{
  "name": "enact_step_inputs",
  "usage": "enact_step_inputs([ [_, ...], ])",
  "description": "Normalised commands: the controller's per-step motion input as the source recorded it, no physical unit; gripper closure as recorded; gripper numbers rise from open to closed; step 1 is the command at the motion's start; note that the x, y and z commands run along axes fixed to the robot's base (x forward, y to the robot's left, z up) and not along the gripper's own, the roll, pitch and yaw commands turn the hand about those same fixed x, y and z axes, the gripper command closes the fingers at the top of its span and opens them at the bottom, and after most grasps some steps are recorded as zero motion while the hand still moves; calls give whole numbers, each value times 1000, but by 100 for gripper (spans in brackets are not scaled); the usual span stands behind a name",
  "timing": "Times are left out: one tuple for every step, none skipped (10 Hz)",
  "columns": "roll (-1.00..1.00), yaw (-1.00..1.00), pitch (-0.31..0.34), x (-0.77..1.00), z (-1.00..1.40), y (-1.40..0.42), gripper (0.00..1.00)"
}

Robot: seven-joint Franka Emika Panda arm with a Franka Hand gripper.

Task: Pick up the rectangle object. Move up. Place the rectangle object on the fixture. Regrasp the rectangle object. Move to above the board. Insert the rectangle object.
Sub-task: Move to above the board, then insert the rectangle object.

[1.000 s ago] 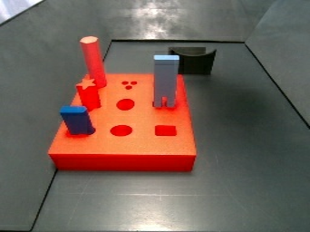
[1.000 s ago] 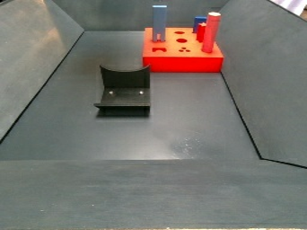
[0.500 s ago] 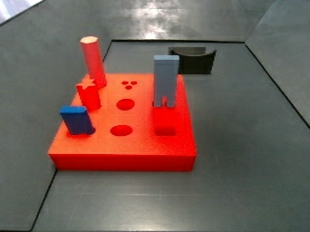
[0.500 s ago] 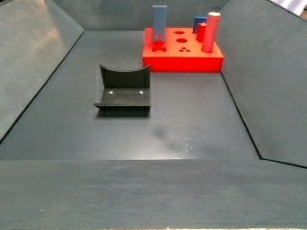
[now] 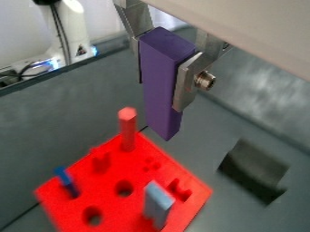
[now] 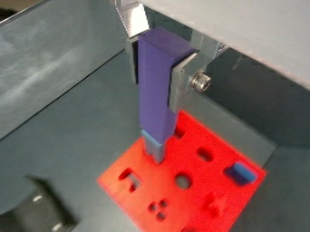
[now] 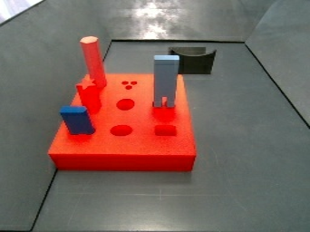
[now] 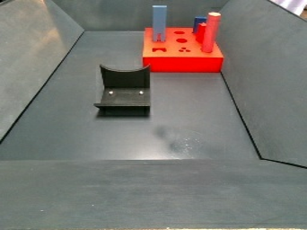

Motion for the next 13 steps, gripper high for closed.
enact_step_inputs([
  [-391, -24, -35, -63, 14, -24, 100],
  [-239, -17, -36, -48, -3, -11, 100],
  [0, 0, -27, 0, -29, 9, 100],
  [0, 0, 3, 54, -3, 0, 100],
  [0, 0, -106, 80, -483, -317, 100],
  [23, 54, -154, 51, -874, -594, 100],
  [21, 94, -177, 66, -874, -577, 100],
  [47, 129, -189, 97, -860, -411, 100],
  [31, 137, -203, 31, -840, -291, 100],
  [30, 163, -281, 0, -686, -240, 100],
  [0, 80, -216, 43, -820, -6, 100],
  [-3, 0, -181, 77, -894, 0, 100],
  [-19, 0, -203, 23, -860, 0, 100],
])
